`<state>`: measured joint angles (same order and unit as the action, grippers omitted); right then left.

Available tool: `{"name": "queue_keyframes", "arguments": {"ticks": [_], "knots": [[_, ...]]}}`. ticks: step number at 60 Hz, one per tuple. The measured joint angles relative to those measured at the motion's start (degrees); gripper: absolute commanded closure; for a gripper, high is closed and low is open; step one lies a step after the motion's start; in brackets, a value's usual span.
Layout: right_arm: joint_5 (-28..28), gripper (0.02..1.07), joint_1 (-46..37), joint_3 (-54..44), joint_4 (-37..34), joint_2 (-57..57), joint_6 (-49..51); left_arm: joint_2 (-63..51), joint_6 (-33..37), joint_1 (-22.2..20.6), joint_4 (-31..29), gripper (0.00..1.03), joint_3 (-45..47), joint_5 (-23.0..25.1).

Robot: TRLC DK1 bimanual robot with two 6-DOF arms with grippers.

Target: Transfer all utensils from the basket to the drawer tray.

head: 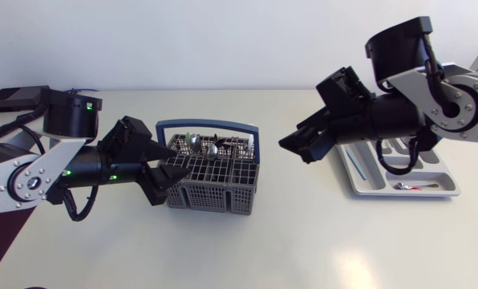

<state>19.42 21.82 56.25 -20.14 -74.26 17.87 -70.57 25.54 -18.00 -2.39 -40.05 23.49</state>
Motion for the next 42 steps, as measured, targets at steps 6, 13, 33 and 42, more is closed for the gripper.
{"name": "queue_keyframes", "arguments": {"ticks": [6,13,33,42], "knots": [[0.0,0.26,4.7,0.0,3.2,0.0,-1.6,-0.1,0.4,0.9,0.1,0.33,0.0,1.2],[0.3,0.26,9.2,-0.1,7.3,-1.3,-2.9,-1.1,1.4,1.9,0.2,0.33,0.0,2.3],[0.4,0.26,13.8,-3.7,19.9,-10.9,-3.8,-5.1,2.2,2.6,3.5,0.33,0.4,3.3],[-0.2,0.26,15.2,-4.9,24.3,-13.4,-4.0,-7.5,2.2,2.6,6.0,0.33,0.4,3.7]]}}
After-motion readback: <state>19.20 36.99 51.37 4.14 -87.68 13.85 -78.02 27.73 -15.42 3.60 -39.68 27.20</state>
